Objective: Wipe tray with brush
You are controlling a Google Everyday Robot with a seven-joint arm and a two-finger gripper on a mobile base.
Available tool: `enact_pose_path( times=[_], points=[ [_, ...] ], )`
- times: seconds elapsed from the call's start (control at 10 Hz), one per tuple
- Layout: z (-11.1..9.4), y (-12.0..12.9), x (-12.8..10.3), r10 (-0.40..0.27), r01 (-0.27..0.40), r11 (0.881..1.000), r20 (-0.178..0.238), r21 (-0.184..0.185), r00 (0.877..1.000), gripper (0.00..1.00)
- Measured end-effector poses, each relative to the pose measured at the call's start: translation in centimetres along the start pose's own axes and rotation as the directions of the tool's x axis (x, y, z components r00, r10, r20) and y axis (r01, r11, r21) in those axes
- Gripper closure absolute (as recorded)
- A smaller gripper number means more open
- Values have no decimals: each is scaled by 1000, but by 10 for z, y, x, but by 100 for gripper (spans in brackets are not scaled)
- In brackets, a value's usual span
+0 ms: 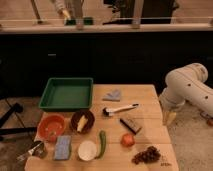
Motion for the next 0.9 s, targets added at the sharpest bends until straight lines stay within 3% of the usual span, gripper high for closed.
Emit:
enact_pose_path(
  times=[0.4,0.6,0.8,0.9],
  points=[
    [0,0,0,0,0,1000,0,0,1000,20],
    [-2,-2,-2,-10,10,1000,15,17,1000,20],
    [-4,-8,-19,-53,49,997,75,63,996,20],
    [-5,-14,-42,-102,90,991,120,96,988,20]
  ],
)
